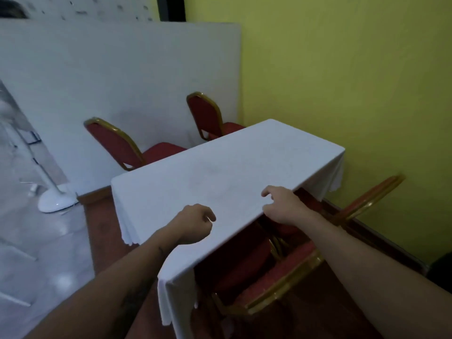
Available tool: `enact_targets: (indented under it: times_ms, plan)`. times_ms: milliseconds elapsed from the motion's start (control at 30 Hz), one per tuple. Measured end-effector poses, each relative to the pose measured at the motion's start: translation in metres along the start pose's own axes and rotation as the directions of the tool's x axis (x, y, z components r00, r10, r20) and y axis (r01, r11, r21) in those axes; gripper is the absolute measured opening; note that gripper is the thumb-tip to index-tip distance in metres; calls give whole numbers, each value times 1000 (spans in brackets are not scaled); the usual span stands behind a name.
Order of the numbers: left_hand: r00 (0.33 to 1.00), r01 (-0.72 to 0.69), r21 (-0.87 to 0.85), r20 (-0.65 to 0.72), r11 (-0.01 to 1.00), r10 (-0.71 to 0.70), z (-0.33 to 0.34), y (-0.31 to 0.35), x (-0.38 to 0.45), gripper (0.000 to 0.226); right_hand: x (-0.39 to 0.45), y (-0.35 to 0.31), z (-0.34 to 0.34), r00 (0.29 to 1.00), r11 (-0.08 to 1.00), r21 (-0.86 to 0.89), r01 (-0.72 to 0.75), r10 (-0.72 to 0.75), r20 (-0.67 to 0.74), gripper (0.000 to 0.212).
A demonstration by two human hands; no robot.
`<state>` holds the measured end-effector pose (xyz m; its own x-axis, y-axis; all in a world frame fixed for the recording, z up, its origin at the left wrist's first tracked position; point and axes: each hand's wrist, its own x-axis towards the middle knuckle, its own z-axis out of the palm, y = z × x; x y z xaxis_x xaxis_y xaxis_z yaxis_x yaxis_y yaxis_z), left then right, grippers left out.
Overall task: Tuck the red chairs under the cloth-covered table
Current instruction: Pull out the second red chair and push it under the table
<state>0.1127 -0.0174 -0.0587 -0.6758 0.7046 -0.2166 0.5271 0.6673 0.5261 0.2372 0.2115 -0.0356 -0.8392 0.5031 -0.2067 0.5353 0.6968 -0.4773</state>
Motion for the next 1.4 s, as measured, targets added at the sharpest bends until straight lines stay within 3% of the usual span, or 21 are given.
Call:
enact_targets:
  times_ms: [200, 367, 533, 700, 1033, 1300, 1400]
  plan:
    - [978, 133, -97, -147, 986, -147, -76, -110, 21, 37, 62, -101, 45, 989, 991, -39, 126, -122, 83, 48]
    - [947, 236, -215, -169, 948, -274, -164, -227, 44, 28, 134, -216, 90, 975, 977, -54, 204, -198, 96, 47]
    - [924, 288, -123, -226, 950, -309, -249, -305, 62, 33, 202, -324, 126, 970, 973, 10, 229, -229, 79, 45]
    - [894, 275, -156, -320, 949, -312, -314, -352, 102, 35, 263, -404, 148, 963, 966, 39, 256, -258, 83, 46]
    - [875, 191, -291, -383, 938, -297, -389, -432, 221, 18, 425, -499, 177, 952, 960, 9, 280, -279, 129, 60]
    - [805, 285, -425, -380, 859, -455, -439, -497, 336, 31, 543, -557, 192, 958, 978, -43, 205, -191, 216, 72]
    - [791, 305, -486, -350, 819, -502, -450, -513, 373, 22, 574, -573, 206, 965, 985, -67, 156, -138, 223, 74]
